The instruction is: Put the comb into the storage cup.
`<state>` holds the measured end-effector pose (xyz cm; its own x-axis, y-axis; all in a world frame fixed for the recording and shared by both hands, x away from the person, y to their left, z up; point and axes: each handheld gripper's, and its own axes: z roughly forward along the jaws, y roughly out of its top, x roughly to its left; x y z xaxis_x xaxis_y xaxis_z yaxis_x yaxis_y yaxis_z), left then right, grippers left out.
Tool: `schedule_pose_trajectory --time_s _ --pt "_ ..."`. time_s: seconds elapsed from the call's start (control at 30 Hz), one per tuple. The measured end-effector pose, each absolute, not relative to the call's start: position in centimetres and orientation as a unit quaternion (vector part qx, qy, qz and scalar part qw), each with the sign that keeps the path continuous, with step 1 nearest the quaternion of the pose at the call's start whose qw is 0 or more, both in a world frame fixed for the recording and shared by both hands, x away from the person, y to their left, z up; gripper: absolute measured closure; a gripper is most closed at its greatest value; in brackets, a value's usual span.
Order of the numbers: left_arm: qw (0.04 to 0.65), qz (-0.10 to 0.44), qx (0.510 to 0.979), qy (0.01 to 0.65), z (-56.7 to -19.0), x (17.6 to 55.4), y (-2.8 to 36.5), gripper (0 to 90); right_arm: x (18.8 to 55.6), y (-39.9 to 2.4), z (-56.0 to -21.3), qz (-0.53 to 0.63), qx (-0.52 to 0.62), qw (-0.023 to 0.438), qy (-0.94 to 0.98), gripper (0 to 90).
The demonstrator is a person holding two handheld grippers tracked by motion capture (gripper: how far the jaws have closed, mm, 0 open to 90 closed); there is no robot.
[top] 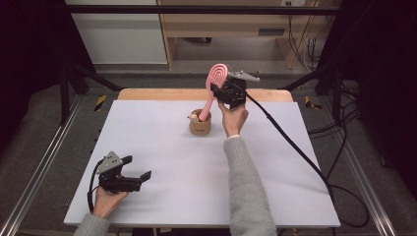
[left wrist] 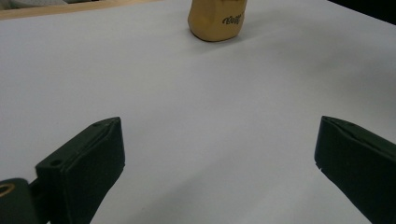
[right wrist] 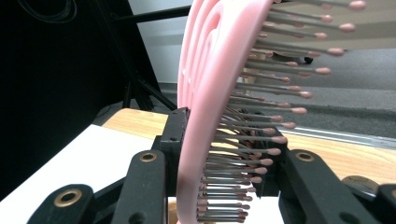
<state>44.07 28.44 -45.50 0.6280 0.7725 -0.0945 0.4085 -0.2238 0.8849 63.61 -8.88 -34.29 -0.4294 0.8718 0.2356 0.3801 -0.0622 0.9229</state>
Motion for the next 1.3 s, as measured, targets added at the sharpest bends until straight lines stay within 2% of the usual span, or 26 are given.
schedule_pose_trajectory --time_s 1.3 --pt "0.483 0.187 0.763 0.387 -45.6 44.1 28.3 1.5 63.9 -8.0 -37.4 0.523 0.505 0.201 0.657 63.8"
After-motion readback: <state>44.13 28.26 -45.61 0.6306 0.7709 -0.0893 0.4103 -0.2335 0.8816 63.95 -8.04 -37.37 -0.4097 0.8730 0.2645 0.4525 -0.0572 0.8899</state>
